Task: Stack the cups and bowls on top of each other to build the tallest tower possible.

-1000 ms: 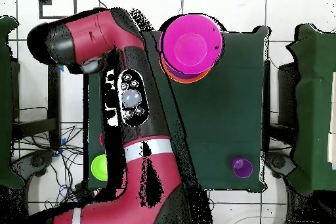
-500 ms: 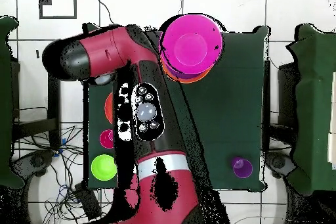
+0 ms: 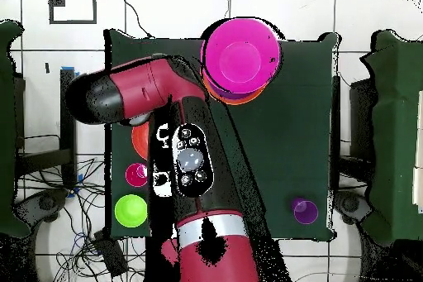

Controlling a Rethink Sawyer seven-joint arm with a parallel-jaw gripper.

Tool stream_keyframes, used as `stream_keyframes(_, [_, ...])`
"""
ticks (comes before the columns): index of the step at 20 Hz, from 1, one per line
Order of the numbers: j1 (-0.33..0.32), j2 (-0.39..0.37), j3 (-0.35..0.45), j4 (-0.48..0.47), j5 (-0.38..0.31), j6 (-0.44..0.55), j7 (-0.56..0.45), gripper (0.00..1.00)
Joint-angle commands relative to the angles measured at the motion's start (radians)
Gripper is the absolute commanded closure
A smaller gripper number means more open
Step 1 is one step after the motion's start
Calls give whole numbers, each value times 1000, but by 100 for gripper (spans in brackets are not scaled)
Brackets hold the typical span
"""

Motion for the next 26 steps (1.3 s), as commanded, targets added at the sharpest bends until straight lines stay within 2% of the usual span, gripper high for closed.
stream_keyframes(1, [21, -20, -11, 220, -33, -95, 94, 0])
stream_keyframes(12, [158, -36, -106, 320, -34, -188, 246, 0])
stream_keyframes(14, [177, -38, -118, 341, -29, -202, 246, 0])
stream_keyframes(21, [218, -23, -140, 387, -6, -246, 274, 0])
stream_keyframes(26, [224, -13, -142, 415, 0, -277, 275, 0])
